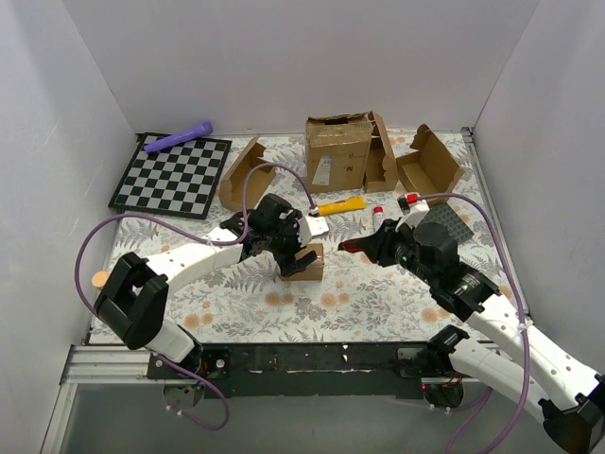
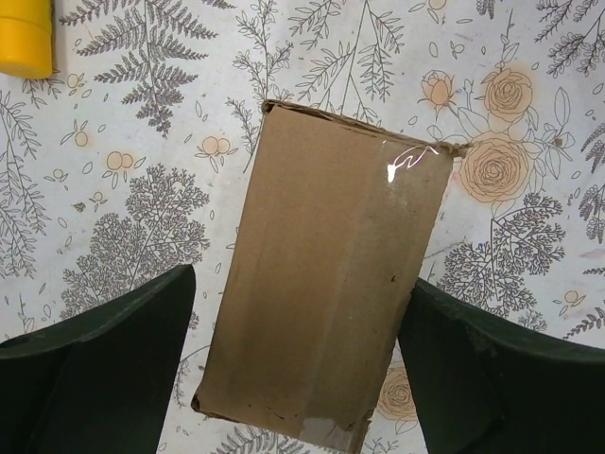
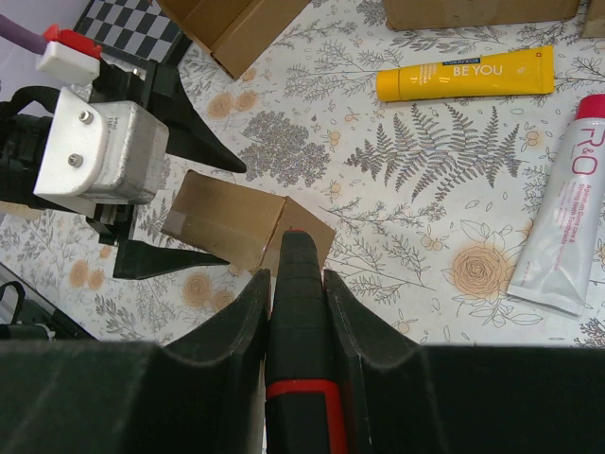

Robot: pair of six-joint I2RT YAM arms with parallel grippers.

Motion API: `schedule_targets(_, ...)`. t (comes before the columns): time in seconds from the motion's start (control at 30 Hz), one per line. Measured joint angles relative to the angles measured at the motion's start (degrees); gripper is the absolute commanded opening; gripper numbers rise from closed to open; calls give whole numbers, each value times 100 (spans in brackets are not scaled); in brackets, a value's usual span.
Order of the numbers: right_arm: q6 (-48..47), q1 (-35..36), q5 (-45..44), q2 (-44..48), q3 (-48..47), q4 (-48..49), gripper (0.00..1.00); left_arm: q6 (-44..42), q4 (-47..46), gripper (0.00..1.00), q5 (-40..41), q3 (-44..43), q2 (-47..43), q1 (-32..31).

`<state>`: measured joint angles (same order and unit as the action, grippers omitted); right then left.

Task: Unpack the express box

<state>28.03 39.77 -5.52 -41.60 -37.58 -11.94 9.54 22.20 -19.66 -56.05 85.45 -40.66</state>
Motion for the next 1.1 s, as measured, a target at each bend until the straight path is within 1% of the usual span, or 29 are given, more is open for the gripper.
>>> schedule_targets(0.03,0,0,2,20,0,0,1,-13,-4,75,0,0,22,0)
schedule_targets(0.1,0,0,13,50,0,0,1,-15,-11,71,0,0,63,-4)
schedule_targets(0.23,0,0,13,109,0,-2,1,-9,-17,68,0,0,72,-2)
schedule_targets(0.27,0,0,13,125,0,-2,1,2,-17,65,0,0,72,-2)
schedule_targets(0.53,13,0,61,177,0,2,1,256,-35,53,17,22,46,-46)
schedule_targets(0.8,179,0,256,133,101,9,1,448,-131,49,129,192,-85,-328)
schedule_targets(1.1,415,0,424,31,275,184,1,636,-284,46,188,247,-92,-358)
